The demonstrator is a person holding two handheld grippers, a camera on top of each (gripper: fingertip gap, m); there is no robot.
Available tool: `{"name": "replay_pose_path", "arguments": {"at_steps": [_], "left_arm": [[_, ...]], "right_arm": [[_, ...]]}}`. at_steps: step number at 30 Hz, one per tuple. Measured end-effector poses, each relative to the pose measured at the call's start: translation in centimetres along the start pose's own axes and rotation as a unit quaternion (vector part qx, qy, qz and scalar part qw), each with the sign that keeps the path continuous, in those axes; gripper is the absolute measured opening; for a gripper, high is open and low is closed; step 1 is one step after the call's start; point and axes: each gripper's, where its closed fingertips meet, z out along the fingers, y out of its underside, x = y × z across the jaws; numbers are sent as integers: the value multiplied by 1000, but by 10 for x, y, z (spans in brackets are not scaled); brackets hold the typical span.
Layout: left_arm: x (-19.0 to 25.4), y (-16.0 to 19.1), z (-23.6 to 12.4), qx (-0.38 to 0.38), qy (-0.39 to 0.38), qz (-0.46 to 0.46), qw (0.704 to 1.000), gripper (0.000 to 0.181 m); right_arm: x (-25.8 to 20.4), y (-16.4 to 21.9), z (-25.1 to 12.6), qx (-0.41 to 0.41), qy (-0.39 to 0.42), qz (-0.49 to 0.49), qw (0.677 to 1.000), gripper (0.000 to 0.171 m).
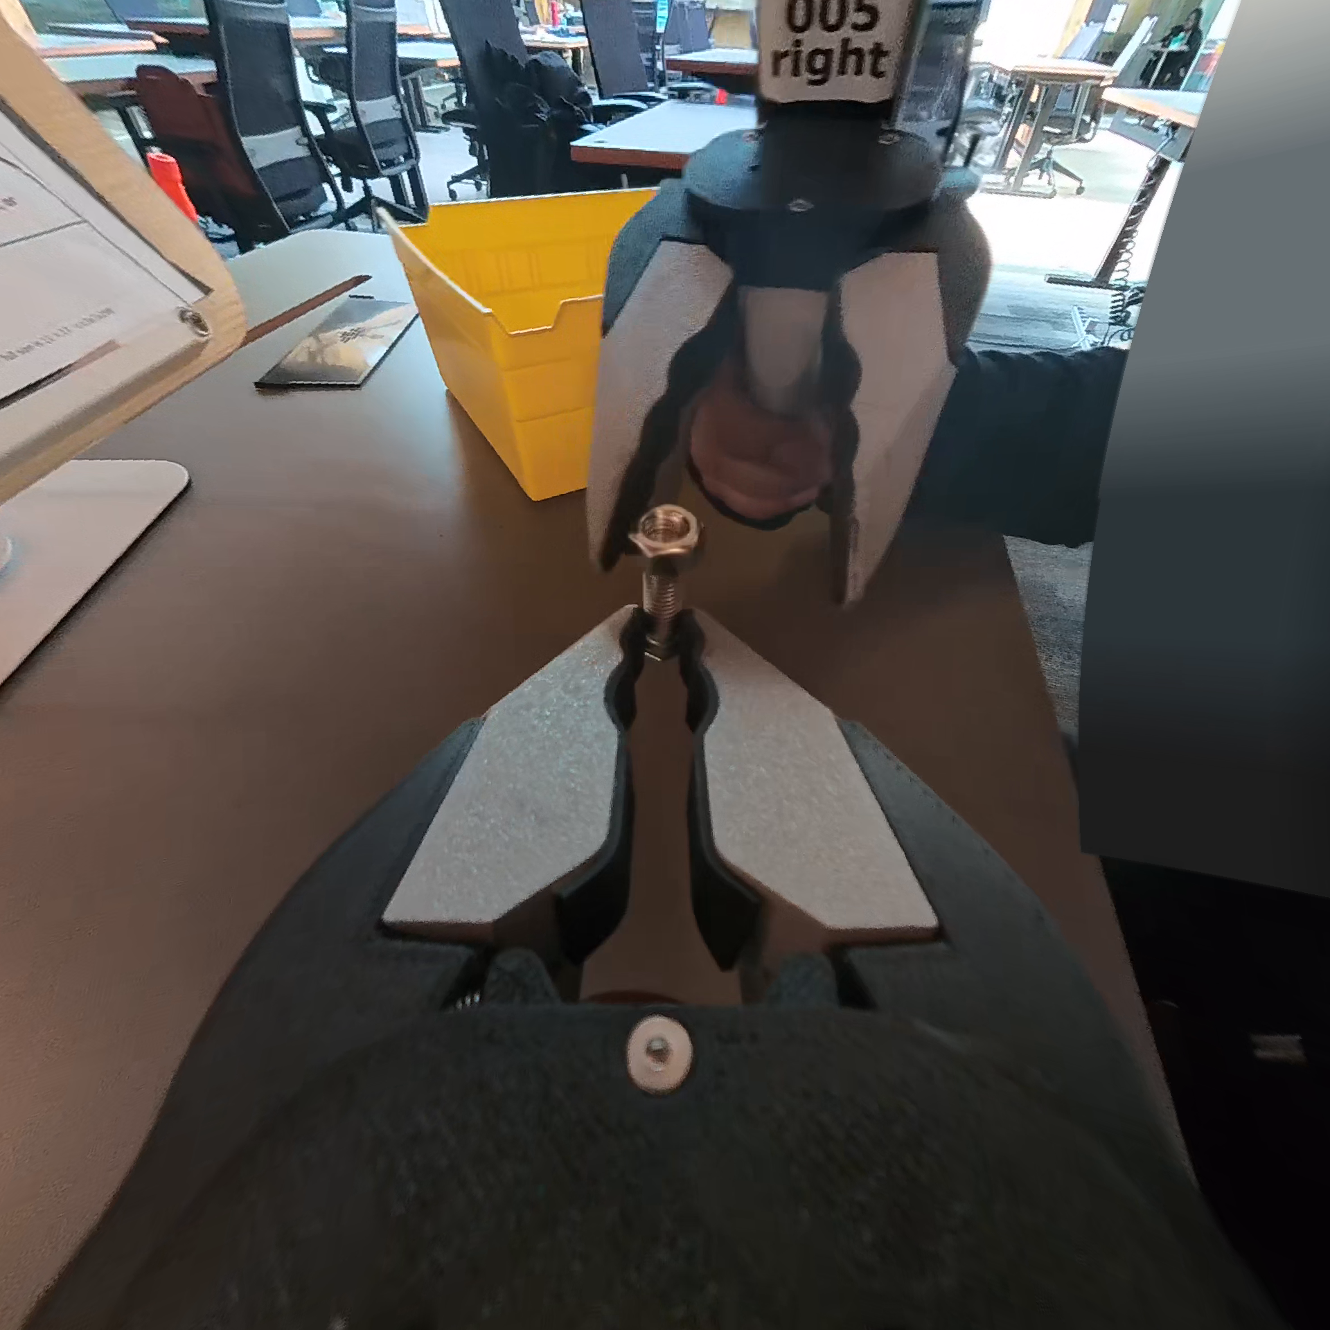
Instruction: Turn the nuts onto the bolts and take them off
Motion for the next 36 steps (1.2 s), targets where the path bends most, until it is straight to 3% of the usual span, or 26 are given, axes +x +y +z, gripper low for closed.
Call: {"name": "replay_pose_path", "arguments": {"at_steps": [5,15,17,19,22,27,28,29,30,32,34,36], "left_arm": [[-7,-4,-6,11,-9,-7,1000,7],[-8,-3,-6,7,-20,3,1000,7],[-13,-4,-9,11,-27,-4,1000,7],[-12,-6,-10,14,-24,-4,1000,7],[-2,-5,-4,9,-9,7,1000,7],[-11,-5,-7,10,-28,3,1000,8],[-20,-6,-12,14,-44,-10,999,7],[-27,-5,-15,12,-54,-18,998,7],[-30,-5,-17,13,-56,-21,998,7],[-25,-7,-17,19,-44,-17,999,7],[-14,-7,-9,12,-29,-5,999,7],[-5,-8,-4,12,-16,1,1000,7]], "right_arm": [[7,-4,-16,21,16,6,1000,38],[3,-4,-7,7,14,-5,1000,48],[2,-6,-16,18,6,-1,1000,33],[6,-11,-24,37,12,6,999,28],[13,-12,-16,31,16,24,999,53],[1,-2,-3,-5,9,-6,1000,54],[-1,-3,-9,-2,10,-13,1000,53],[-7,-6,-16,12,-8,-20,1000,19],[-9,-10,-22,29,-13,-18,999,11],[3,-9,-23,24,14,-7,1000,25],[12,-10,-13,17,29,8,999,57],[10,-7,-1,1,20,4,1000,59]]}}
